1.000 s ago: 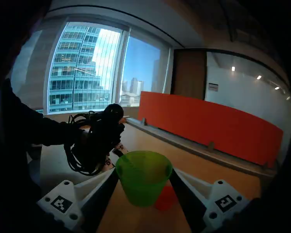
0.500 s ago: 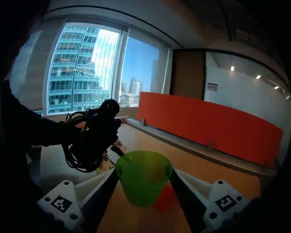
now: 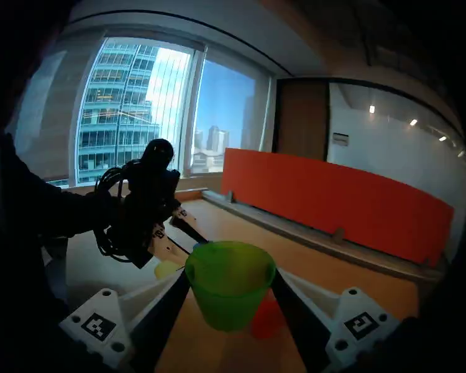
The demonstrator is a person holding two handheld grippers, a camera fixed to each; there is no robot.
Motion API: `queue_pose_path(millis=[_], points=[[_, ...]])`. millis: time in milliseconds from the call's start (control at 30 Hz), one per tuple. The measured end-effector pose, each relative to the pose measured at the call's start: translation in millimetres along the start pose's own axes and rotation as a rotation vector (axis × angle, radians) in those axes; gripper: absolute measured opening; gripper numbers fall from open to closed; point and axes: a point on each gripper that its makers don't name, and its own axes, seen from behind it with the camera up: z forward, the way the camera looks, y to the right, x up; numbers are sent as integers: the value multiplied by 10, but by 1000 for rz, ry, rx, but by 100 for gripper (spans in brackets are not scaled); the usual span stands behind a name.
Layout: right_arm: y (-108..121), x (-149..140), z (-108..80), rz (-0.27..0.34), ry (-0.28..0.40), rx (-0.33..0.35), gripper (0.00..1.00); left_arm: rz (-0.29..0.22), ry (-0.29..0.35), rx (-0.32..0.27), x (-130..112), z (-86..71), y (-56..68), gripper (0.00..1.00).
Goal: Pour water
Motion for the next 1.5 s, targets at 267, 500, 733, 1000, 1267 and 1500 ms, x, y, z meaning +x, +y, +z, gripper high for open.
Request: queue_pose_path(millis=[267, 500, 733, 1000, 1267, 1500], points=[[23, -1, 20, 6, -1, -5, 92, -9, 91, 36, 269, -288, -101, 86], [47, -11, 37, 18, 0, -6, 92, -11, 181, 62, 512, -519, -119, 86], [58, -17, 47, 20, 0, -6, 92, -23, 280, 67, 743, -731, -61, 86], [44, 27, 61, 23, 8, -1, 92, -35, 353, 58, 888, -918, 6, 86], [54, 43, 72, 20, 11, -3, 92, -44, 395, 81, 981, -1085, -22, 86], [49, 51, 85, 25, 16, 1, 92, -23, 395, 95, 981, -1158, 8, 86]])
